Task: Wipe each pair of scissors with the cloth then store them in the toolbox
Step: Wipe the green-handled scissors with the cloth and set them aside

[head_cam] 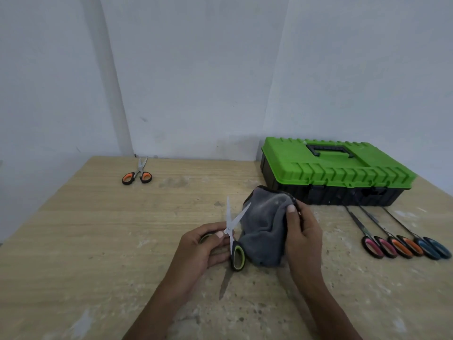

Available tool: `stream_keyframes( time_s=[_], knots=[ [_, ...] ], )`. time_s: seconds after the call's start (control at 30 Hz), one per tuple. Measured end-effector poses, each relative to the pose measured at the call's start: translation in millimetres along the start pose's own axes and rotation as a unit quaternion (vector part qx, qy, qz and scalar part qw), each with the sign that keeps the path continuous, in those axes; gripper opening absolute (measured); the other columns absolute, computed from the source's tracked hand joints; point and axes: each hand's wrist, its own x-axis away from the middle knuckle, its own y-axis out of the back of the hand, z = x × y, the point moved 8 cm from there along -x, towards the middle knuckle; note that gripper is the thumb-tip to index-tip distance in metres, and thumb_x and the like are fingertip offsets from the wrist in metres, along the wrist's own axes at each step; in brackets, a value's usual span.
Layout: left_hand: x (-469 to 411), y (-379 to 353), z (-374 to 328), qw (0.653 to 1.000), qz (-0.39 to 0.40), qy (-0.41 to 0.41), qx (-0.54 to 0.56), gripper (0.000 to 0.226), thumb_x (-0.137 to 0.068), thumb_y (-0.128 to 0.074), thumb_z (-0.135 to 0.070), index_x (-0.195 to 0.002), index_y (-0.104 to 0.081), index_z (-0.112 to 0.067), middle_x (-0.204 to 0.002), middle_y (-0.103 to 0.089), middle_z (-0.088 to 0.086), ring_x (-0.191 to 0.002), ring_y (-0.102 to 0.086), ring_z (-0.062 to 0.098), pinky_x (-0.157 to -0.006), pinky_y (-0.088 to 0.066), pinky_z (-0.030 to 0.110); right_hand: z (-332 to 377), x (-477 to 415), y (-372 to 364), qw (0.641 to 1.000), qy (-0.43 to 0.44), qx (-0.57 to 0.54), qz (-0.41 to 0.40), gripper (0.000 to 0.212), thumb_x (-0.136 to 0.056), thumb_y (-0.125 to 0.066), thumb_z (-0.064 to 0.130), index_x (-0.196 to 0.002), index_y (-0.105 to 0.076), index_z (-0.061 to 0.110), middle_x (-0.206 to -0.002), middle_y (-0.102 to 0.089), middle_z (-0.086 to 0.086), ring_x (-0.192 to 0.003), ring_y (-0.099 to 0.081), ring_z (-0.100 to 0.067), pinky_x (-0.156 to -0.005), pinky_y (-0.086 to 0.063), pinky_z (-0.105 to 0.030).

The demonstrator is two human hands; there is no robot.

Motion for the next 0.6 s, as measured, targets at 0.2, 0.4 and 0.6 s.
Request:
stream_keyframes(
  time_s=[0.2, 0.4, 0.6],
  knots=[
    [-1.3, 2.1, 1.8, 1.0, -0.008, 0.002, 0.009, 0.024, -0.101, -0.054, -0.001, -0.117, -0.071, -0.005, -0.103, -0.078, 0.019, -0.098, -0.076, 0.032, -0.087, -0.061, 0.042, -23.4, -2.4, -10.3, 0.989, -0.137, -0.055, 0.022, 0.015, -0.103, -0.052, 0.014, -0.113, -0.06, 0.007, -0.102, -0.071, -0.011, -0.088, -0.07, -0.014, -0.069, -0.055, -0.017],
    [-3.2, 2.8, 2.9, 1.0, -0.012, 0.002, 0.009, 0.024, -0.101, -0.055, 0.0, -0.118, -0.071, -0.003, -0.106, -0.077, 0.02, -0.103, -0.075, 0.033, -0.095, -0.058, 0.049, -17.6, -1.3, 1.0, 0.969, 0.005, 0.245, -0.008, 0.023, -0.1, -0.051, 0.025, -0.121, -0.052, 0.015, -0.111, -0.059, -0.002, -0.104, -0.057, -0.021, -0.086, -0.05, -0.031],
    [-3.4, 3.3, 2.9, 1.0, -0.013, -0.003, 0.002, 0.023, -0.1, -0.056, 0.0, -0.117, -0.072, -0.004, -0.108, -0.077, 0.018, -0.105, -0.074, 0.031, -0.093, -0.059, 0.047, -17.2, 18.6, -16.3, 0.838, 0.062, 0.542, 0.009, 0.047, -0.082, -0.064, 0.064, -0.093, -0.061, 0.018, -0.105, -0.042, -0.009, -0.1, -0.037, -0.028, -0.083, -0.025, -0.039]
  ],
)
